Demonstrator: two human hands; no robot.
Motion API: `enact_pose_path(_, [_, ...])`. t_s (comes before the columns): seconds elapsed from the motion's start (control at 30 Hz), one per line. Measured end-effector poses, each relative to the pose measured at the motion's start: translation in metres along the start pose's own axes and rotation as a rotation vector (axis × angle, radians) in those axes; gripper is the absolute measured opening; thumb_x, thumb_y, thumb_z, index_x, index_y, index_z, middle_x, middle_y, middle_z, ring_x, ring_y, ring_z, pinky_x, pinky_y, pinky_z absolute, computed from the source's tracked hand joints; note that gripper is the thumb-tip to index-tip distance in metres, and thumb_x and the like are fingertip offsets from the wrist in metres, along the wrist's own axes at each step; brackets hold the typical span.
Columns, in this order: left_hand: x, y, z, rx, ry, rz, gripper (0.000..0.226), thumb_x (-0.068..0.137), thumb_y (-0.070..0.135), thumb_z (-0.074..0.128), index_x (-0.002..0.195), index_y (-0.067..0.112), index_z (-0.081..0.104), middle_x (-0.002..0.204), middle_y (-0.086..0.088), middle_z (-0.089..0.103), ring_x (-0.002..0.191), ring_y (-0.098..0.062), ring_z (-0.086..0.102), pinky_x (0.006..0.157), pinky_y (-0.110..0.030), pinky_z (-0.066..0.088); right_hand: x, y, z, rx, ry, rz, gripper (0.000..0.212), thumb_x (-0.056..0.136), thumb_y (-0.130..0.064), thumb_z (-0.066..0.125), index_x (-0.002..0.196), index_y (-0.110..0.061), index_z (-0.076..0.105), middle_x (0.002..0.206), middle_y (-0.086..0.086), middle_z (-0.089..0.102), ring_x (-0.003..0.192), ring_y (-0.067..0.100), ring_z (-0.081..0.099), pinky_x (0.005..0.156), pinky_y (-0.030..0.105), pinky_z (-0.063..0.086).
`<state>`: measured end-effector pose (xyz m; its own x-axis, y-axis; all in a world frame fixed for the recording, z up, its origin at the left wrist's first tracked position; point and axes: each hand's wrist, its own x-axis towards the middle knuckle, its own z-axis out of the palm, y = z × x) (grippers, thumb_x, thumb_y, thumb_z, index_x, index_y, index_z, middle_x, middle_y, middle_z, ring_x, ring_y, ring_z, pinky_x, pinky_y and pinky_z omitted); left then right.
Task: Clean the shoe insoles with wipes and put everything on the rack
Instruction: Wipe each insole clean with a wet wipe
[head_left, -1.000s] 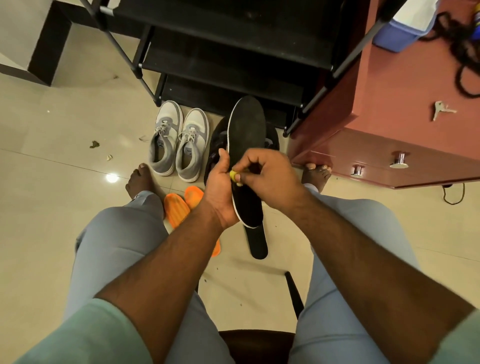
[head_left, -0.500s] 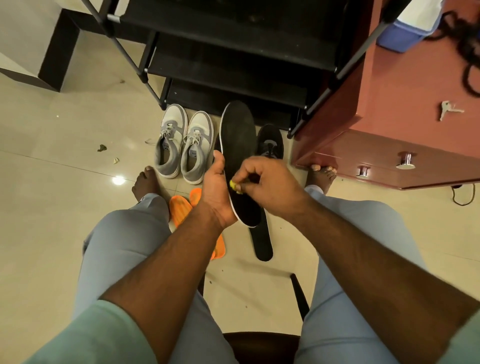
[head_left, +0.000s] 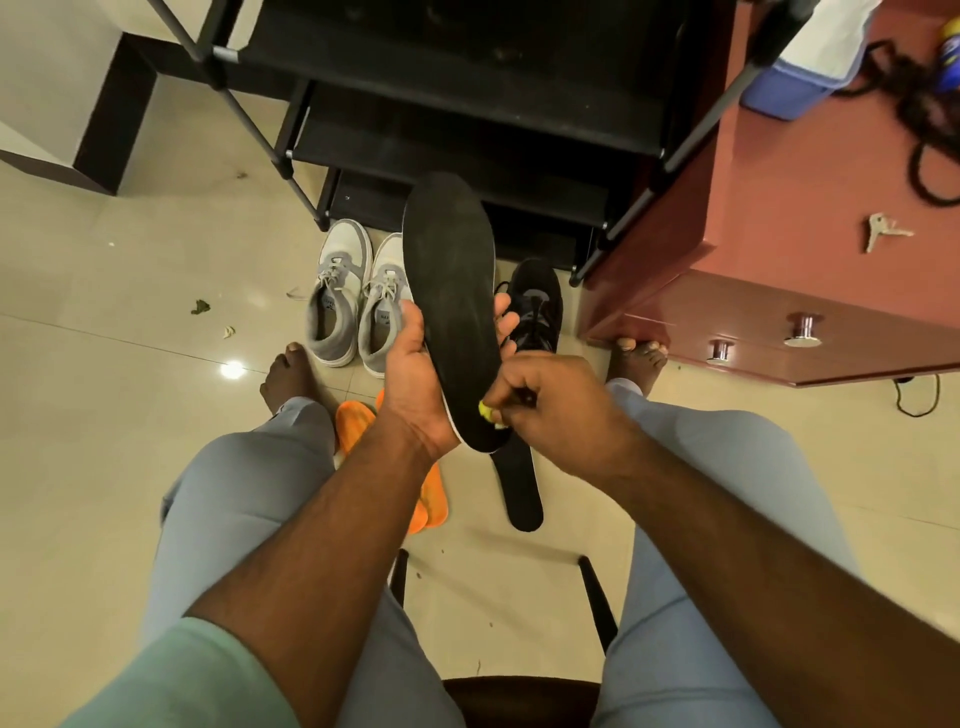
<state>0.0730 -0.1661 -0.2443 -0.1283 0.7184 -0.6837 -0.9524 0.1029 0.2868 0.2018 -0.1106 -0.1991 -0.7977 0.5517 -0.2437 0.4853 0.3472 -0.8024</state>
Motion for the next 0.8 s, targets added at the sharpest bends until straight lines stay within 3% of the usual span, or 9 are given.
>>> enact_pose_path(0.2, [-0.006,-0.014,0.007,0.020,-0.034,-0.015,0.077,0.098,0.066,0.019,0.113,0.012,0.073,0.119,-0.015,0.070,0.107,-0.030,0.069,0.082,-0.043,0.056,0.035,0.011,-0.004,0.011,0.301,0.167,0.016,0.083,0.000,0.065,0.090,-0.013,0.069,0.096,-0.002,0.067,0.091,0.012,0.062,0.083,0.033,0.053])
enact_pose_path(0.33, [-0.007,-0.015,0.008,0.049,-0.047,0.022,0.070,0.102,0.057,0.022,0.117,0.010,0.072,0.127,-0.015,0.065,0.114,-0.029,0.065,0.086,-0.041,0.054,0.034,0.013,0.000,0.358,0.365,0.384,0.023,0.082,0.001,0.067,0.085,-0.021,0.067,0.099,-0.009,0.067,0.100,0.006,0.061,0.090,0.036,0.053])
enact_pose_path(0.47, [-0.004,0.002,0.005,0.083,-0.119,0.081,0.068,0.095,0.050,0.032,0.143,0.005,0.047,0.144,-0.023,0.046,0.128,-0.035,0.050,0.105,-0.049,0.045,0.030,0.006,-0.010,0.427,0.337,0.339,0.027,0.080,0.007,0.067,0.082,-0.020,0.067,0.096,-0.005,0.066,0.097,0.007,0.062,0.087,0.021,0.052])
enact_pose_path(0.63, [-0.007,0.039,-0.002,0.005,-0.135,0.135,0.070,0.087,0.060,0.042,0.134,0.011,0.059,0.146,-0.020,0.047,0.133,-0.040,0.047,0.116,-0.051,0.031,0.023,0.006,-0.019,0.109,0.130,0.112,0.031,0.080,0.001,0.070,0.087,-0.029,0.068,0.093,-0.014,0.065,0.095,0.006,0.062,0.088,0.027,0.052])
enact_pose_path(0.8, [-0.007,0.033,0.006,-0.038,-0.140,0.155,0.065,0.086,0.056,0.046,0.130,0.010,0.059,0.129,-0.017,0.056,0.120,-0.034,0.054,0.112,-0.047,0.037,0.027,0.002,-0.023,-0.149,0.216,0.054,0.023,0.083,-0.006,0.069,0.104,-0.015,0.069,0.106,-0.001,0.063,0.098,0.009,0.056,0.089,0.025,0.046])
